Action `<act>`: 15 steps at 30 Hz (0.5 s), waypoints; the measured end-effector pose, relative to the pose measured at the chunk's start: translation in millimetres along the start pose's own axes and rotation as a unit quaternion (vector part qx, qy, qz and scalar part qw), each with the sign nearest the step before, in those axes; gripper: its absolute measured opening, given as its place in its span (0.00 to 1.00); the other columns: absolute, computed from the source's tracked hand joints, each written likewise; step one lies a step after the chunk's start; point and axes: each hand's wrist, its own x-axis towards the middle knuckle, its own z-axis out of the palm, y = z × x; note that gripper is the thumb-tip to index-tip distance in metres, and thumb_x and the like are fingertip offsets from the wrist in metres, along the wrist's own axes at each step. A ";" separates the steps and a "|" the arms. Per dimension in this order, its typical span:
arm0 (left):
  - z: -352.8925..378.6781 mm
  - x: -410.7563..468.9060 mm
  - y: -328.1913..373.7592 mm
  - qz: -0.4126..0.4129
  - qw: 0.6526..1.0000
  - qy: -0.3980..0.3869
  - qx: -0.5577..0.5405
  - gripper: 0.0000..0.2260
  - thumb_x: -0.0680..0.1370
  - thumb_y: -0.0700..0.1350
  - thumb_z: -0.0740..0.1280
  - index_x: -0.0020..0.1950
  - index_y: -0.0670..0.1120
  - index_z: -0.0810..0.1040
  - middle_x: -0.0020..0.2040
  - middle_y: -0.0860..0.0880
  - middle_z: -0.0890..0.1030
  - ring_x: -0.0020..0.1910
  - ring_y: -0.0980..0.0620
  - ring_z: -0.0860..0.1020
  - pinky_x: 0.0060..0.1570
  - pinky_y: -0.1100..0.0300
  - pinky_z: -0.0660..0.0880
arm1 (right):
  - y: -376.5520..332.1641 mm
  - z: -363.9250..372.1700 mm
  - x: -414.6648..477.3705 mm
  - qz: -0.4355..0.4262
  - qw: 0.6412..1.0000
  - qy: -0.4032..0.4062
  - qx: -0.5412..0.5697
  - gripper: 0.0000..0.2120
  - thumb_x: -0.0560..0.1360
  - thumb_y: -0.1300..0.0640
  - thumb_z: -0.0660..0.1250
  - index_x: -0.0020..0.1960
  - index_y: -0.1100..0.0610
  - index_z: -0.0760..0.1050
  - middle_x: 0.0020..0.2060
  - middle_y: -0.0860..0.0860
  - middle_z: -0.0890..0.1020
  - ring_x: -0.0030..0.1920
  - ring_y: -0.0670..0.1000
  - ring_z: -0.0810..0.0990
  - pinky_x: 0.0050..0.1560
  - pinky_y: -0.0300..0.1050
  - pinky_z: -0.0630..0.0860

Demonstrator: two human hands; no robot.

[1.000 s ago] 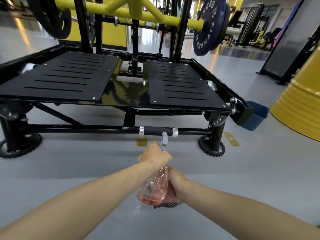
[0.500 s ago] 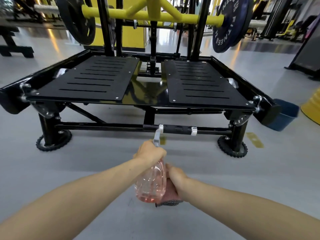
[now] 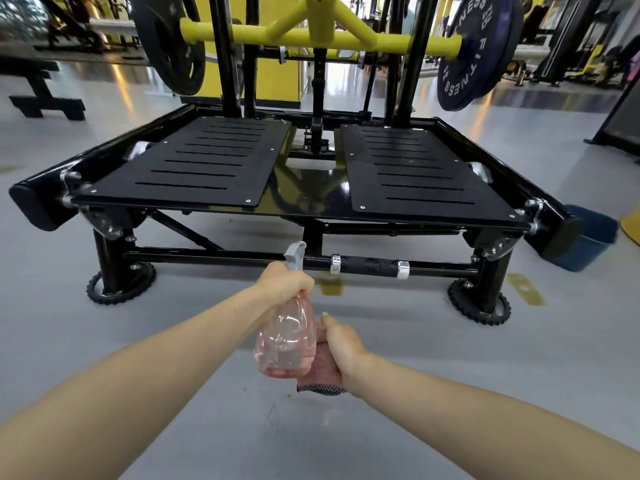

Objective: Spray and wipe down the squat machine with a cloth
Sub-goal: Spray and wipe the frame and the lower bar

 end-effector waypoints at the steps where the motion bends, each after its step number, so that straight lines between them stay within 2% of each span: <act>1: -1.4 1.2 -2.3 0.008 1.000 -0.009 -0.005 0.11 0.54 0.38 0.64 0.35 0.45 0.70 0.31 0.45 0.68 0.31 0.47 0.66 0.33 0.58 0.64 | 0.0 0.8 1.2 -0.009 1.000 -0.004 0.000 0.23 0.80 0.45 0.53 0.57 0.63 0.78 0.48 0.62 0.83 0.48 0.63 0.83 0.49 0.62 0.80; 3: -5.3 3.9 -9.1 0.018 1.000 -0.007 -0.015 0.14 0.57 0.36 0.65 0.41 0.45 0.73 0.34 0.45 0.69 0.32 0.48 0.66 0.33 0.59 0.65 | 1.3 0.1 2.0 -0.016 1.000 0.010 -0.022 0.21 0.81 0.49 0.55 0.59 0.64 0.76 0.50 0.62 0.83 0.51 0.61 0.82 0.52 0.55 0.80; 5: -11.7 8.8 -18.3 0.013 1.000 0.019 -0.010 0.12 0.61 0.34 0.66 0.41 0.46 0.73 0.33 0.45 0.70 0.30 0.48 0.68 0.33 0.60 0.67 | 1.1 -1.8 -0.5 -0.024 0.999 -0.003 -0.036 0.16 0.80 0.54 0.57 0.56 0.64 0.76 0.46 0.59 0.83 0.42 0.56 0.83 0.40 0.43 0.80; 7: -16.6 15.3 -28.7 0.011 0.999 0.048 0.017 0.07 0.66 0.33 0.66 0.38 0.44 0.72 0.31 0.46 0.70 0.30 0.48 0.68 0.33 0.60 0.67 | -0.9 -2.0 -3.5 -0.012 0.999 -0.023 -0.044 0.08 0.78 0.61 0.59 0.53 0.60 0.75 0.36 0.54 0.80 0.30 0.52 0.79 0.29 0.37 0.75; 9: -19.5 27.1 -43.4 0.010 0.996 0.079 0.037 0.08 0.69 0.33 0.65 0.34 0.43 0.69 0.30 0.46 0.70 0.30 0.48 0.68 0.33 0.60 0.67 | -3.5 0.7 -2.1 -0.007 0.998 -0.032 -0.056 0.09 0.74 0.65 0.63 0.53 0.59 0.74 0.32 0.54 0.76 0.29 0.52 0.76 0.29 0.37 0.73; 12: -21.1 39.4 -67.4 0.006 0.992 0.106 0.066 0.10 0.71 0.35 0.66 0.34 0.45 0.68 0.30 0.48 0.70 0.30 0.48 0.69 0.35 0.58 0.69 | -6.7 4.9 0.6 -0.016 0.997 -0.032 -0.064 0.14 0.71 0.65 0.68 0.56 0.63 0.75 0.38 0.57 0.78 0.36 0.54 0.78 0.33 0.40 0.76; 15: -22.0 47.2 -88.8 -0.007 0.989 0.110 0.099 0.11 0.72 0.38 0.68 0.35 0.45 0.68 0.30 0.48 0.70 0.33 0.46 0.70 0.38 0.56 0.69 | -5.2 7.2 5.5 -0.016 0.998 -0.020 -0.056 0.13 0.71 0.65 0.71 0.55 0.61 0.76 0.43 0.58 0.81 0.43 0.57 0.81 0.44 0.47 0.80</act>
